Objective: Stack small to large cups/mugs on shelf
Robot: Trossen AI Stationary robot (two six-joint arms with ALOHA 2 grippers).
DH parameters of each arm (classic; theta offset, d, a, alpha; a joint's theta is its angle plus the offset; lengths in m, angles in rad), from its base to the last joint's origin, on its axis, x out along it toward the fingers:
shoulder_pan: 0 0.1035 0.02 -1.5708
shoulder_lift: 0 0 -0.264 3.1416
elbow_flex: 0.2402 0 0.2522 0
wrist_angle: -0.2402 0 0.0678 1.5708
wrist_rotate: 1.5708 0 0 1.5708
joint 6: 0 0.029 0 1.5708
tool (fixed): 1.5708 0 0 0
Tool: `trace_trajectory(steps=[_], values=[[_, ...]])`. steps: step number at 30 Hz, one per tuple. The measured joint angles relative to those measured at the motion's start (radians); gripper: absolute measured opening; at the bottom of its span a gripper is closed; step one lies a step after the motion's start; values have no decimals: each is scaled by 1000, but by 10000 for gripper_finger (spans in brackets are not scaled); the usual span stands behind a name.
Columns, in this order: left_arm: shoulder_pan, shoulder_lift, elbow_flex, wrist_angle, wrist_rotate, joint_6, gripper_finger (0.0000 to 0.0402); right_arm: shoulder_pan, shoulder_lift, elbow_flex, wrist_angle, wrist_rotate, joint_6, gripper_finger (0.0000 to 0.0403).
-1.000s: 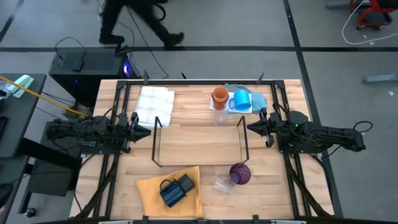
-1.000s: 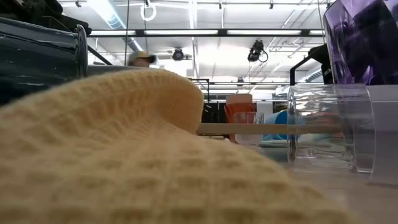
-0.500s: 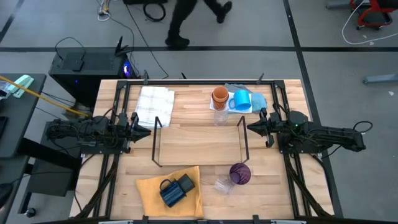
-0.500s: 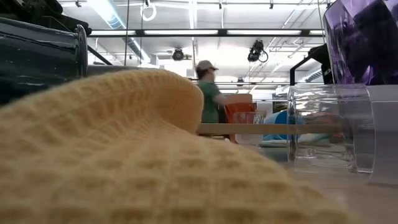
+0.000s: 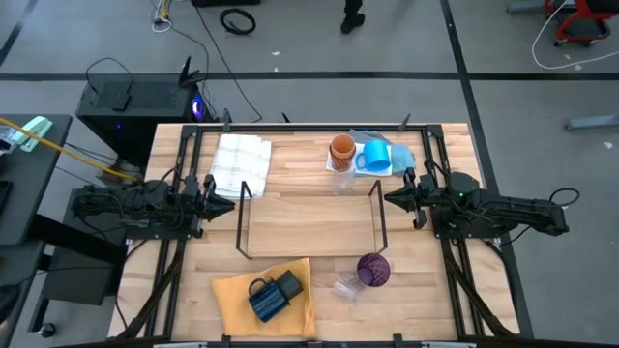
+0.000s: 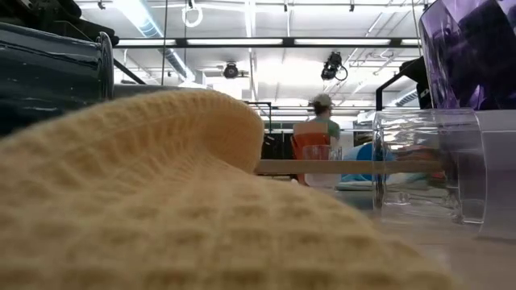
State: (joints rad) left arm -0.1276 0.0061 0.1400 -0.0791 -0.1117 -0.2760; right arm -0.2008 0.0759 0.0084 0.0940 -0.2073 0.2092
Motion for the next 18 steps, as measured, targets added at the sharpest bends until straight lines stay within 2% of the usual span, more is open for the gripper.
trace_trajectory(steps=[9, 18], values=[[0, 0, 0, 0, 0, -1, 53, 0, 0, 0, 0, 0, 0, 34], [0, 0, 0, 0, 0, 0, 61, 0, 0, 0, 0, 0, 0, 34]])
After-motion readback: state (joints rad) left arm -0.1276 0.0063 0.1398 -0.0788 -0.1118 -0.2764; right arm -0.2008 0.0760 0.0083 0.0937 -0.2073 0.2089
